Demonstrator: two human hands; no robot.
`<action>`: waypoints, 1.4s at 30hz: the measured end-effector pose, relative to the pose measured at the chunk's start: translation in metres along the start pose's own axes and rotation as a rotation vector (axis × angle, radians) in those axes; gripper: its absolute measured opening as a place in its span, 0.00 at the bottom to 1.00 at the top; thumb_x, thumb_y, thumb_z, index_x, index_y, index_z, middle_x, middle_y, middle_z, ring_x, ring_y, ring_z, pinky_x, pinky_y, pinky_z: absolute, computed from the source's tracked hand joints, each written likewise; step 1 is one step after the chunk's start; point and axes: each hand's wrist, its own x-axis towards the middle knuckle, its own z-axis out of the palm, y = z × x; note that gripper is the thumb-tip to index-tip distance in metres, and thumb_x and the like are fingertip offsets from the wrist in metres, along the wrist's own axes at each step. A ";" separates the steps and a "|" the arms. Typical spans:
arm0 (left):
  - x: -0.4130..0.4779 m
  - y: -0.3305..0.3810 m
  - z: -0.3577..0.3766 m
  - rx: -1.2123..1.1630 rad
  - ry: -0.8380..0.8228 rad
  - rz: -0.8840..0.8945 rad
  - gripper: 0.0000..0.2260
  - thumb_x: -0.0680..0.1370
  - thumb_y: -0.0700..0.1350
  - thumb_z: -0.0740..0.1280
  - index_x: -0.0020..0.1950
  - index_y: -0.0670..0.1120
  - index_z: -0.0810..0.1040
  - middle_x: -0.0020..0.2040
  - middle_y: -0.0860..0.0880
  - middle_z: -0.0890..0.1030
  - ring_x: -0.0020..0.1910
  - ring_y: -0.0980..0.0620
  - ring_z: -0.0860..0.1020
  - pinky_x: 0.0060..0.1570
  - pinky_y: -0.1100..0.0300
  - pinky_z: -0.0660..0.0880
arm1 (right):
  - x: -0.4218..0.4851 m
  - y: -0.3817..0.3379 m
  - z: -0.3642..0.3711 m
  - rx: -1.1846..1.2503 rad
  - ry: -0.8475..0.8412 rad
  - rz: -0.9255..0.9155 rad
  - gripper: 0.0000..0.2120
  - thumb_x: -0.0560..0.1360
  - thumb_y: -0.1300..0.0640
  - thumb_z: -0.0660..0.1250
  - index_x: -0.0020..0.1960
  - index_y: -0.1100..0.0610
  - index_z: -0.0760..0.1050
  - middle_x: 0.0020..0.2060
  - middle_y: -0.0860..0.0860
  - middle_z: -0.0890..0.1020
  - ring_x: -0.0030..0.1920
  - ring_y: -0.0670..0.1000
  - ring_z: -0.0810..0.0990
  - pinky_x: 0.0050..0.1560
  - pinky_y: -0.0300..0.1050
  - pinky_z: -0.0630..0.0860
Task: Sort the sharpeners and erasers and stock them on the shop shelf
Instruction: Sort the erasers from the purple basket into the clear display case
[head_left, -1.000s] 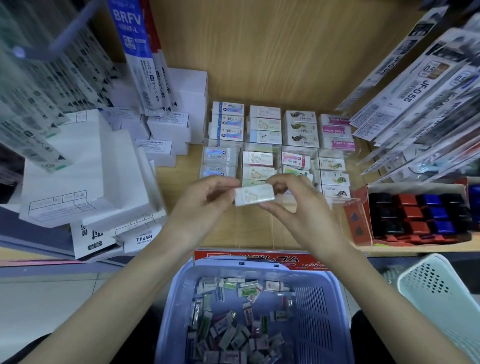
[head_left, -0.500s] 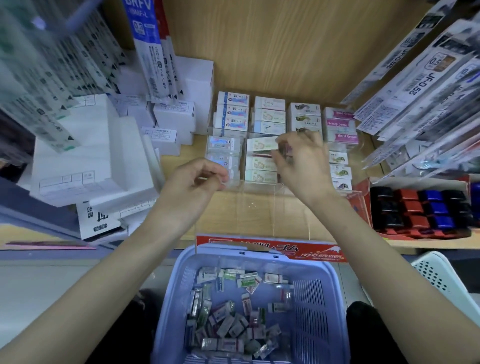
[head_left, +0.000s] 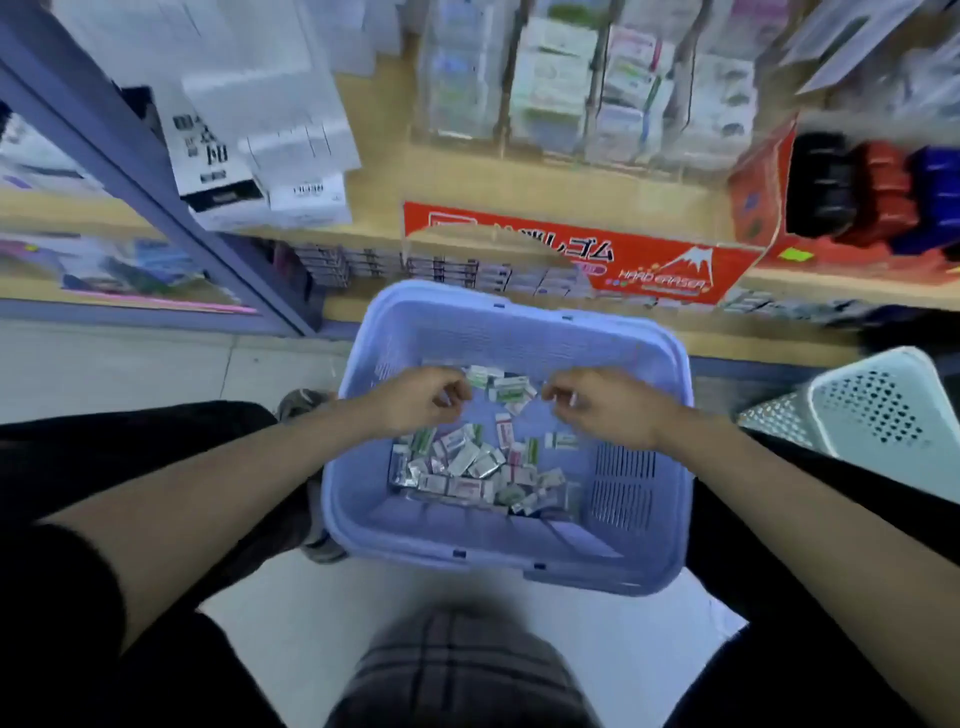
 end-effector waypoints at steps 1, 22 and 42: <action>0.009 -0.016 0.015 0.062 -0.030 -0.024 0.11 0.77 0.39 0.66 0.59 0.38 0.74 0.58 0.41 0.77 0.54 0.45 0.76 0.43 0.67 0.68 | 0.006 0.015 0.026 0.022 -0.132 0.099 0.10 0.80 0.57 0.60 0.59 0.58 0.72 0.51 0.54 0.78 0.52 0.57 0.77 0.51 0.48 0.72; 0.121 -0.120 0.130 0.358 -0.028 -0.149 0.42 0.66 0.55 0.77 0.72 0.42 0.61 0.68 0.38 0.61 0.57 0.37 0.74 0.52 0.49 0.73 | 0.080 0.077 0.224 0.724 0.113 0.527 0.53 0.60 0.51 0.80 0.75 0.52 0.53 0.69 0.57 0.59 0.68 0.62 0.64 0.62 0.61 0.71; 0.120 -0.128 0.147 -0.273 -0.001 -0.228 0.20 0.68 0.38 0.76 0.56 0.38 0.73 0.53 0.40 0.79 0.49 0.44 0.78 0.40 0.61 0.74 | 0.104 0.057 0.220 0.971 0.136 0.356 0.31 0.69 0.60 0.75 0.67 0.58 0.63 0.53 0.49 0.73 0.52 0.49 0.76 0.50 0.46 0.77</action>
